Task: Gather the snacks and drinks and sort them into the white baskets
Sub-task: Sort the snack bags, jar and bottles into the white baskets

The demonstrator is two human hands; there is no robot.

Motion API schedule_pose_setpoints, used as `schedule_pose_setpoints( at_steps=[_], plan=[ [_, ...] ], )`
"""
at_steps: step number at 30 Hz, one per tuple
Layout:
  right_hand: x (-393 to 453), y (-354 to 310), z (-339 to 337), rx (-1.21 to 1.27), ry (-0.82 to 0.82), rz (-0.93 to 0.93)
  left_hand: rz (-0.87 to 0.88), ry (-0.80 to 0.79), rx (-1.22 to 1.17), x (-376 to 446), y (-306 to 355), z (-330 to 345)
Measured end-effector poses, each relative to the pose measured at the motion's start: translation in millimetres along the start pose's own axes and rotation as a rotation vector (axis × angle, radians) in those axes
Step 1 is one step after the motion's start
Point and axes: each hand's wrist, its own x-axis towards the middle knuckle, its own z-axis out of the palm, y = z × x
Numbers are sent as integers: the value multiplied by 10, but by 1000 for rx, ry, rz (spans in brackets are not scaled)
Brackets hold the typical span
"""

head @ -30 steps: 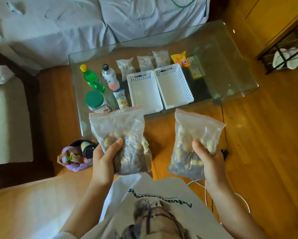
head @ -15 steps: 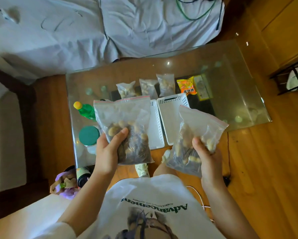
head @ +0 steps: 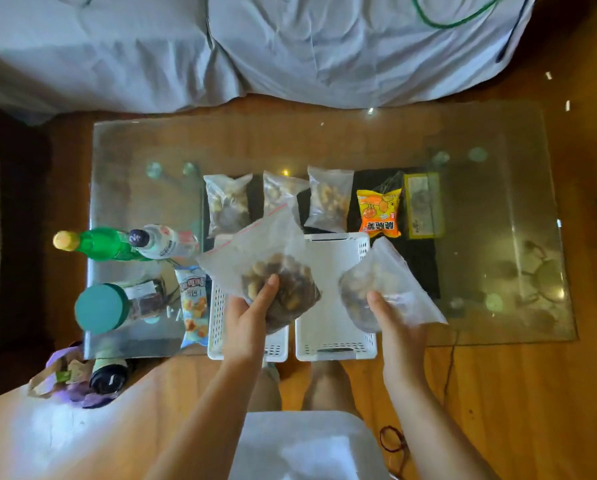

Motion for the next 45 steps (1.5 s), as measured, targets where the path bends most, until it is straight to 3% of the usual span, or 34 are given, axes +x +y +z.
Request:
schedule_pose_setpoints(
  at_steps=[7, 10, 14, 18, 22, 26, 33, 41, 45],
  plan=[
    [608, 575, 179, -70, -32, 37, -81, 1, -35, 531, -766, 573],
    [749, 823, 192, -102, -54, 76, -148, -82, 59, 590, -1118, 600],
    [839, 1004, 137, -206, -56, 91, -193, -125, 291, 567, -1311, 576],
    [867, 966, 35, -481, 39, -131, -60, -102, 522, 586, -1272, 564],
    [962, 861, 61, -670, -106, -260, 27, -198, 769, 713, -1186, 746],
    [1084, 798, 100, -745, -168, -205, -15, -219, 1050, 828, -1087, 927],
    [905, 628, -5, -646, -107, -306, 54, -145, 896, 740, -895, 751],
    [1086, 770, 90, -774, -176, -127, -75, -207, 1049, 904, -992, 658],
    [1013, 640, 73, -656, -148, -239, -37, -221, 913, 911, -925, 669]
  ],
)
